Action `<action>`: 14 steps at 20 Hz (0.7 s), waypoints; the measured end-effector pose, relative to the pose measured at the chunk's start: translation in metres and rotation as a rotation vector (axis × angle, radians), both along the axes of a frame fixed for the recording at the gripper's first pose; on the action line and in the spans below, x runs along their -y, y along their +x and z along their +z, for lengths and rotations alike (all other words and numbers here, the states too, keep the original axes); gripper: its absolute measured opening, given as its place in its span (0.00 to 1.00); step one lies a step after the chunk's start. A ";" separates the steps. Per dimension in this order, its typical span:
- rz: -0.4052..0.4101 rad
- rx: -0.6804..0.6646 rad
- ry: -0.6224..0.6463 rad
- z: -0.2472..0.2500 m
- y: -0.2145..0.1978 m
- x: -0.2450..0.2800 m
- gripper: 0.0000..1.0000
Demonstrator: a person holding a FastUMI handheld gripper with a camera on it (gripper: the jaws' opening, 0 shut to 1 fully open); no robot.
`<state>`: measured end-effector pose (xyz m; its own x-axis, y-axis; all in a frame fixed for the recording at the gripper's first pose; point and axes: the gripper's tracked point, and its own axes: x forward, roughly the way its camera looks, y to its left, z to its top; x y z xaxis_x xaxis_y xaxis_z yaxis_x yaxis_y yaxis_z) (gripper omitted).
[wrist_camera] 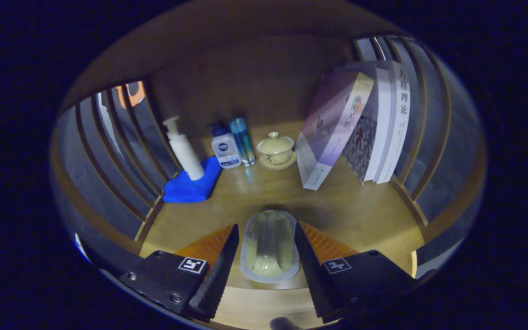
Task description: Pull open the drawer, take out the items inside it, and place them on the countertop above the cabinet.
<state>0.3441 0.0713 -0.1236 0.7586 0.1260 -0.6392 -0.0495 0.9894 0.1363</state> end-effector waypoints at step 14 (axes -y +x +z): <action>0.032 0.485 -0.050 0.085 -0.170 -0.008 0.98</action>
<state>0.1737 0.0793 -0.0387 0.9666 0.1325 -0.2194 -0.1263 0.9911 0.0425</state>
